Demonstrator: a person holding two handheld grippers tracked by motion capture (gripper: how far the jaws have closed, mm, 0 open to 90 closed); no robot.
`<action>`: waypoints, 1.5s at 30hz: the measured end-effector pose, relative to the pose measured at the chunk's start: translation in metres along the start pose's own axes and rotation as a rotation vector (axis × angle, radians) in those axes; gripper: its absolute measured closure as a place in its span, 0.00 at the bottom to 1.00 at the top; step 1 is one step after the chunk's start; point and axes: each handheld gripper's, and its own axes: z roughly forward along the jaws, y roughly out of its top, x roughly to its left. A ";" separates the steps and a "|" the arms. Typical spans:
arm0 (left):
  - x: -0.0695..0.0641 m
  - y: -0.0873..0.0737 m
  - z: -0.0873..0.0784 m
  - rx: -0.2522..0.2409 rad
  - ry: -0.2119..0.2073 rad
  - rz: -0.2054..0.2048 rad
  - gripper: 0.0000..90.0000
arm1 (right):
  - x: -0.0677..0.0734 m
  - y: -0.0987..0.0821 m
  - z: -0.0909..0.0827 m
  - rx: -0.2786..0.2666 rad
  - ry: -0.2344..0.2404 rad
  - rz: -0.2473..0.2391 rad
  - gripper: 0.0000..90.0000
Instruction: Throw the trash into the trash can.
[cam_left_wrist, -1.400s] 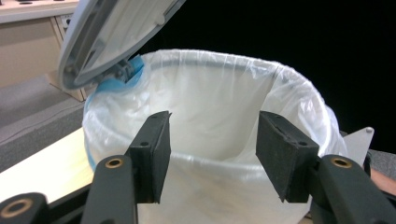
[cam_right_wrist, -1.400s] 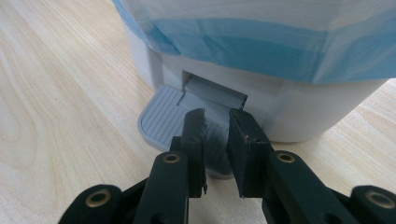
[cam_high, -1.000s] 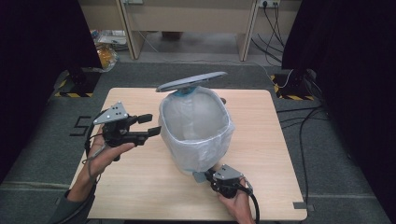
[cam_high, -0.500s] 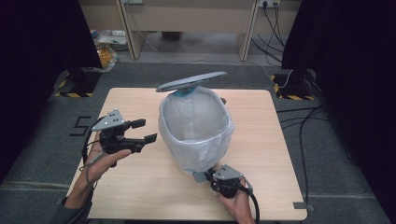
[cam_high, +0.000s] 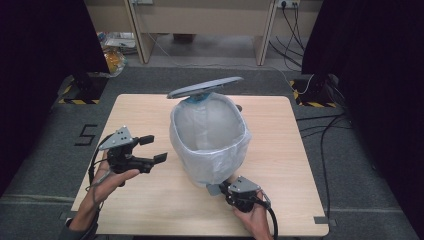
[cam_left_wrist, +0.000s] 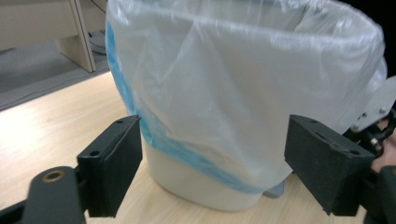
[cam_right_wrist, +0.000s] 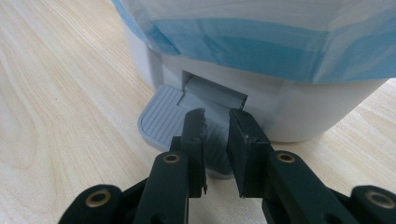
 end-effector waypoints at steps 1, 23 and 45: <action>0.000 -0.002 0.000 0.004 0.000 0.003 0.18 | 0.000 0.000 0.000 0.001 0.000 0.002 0.85; 0.001 -0.075 0.008 0.020 0.038 -0.005 0.17 | 0.000 0.000 0.000 0.001 -0.002 -0.001 0.85; 0.009 -0.128 0.016 0.166 0.087 -0.034 0.17 | 0.000 0.000 0.000 0.001 0.000 0.002 0.85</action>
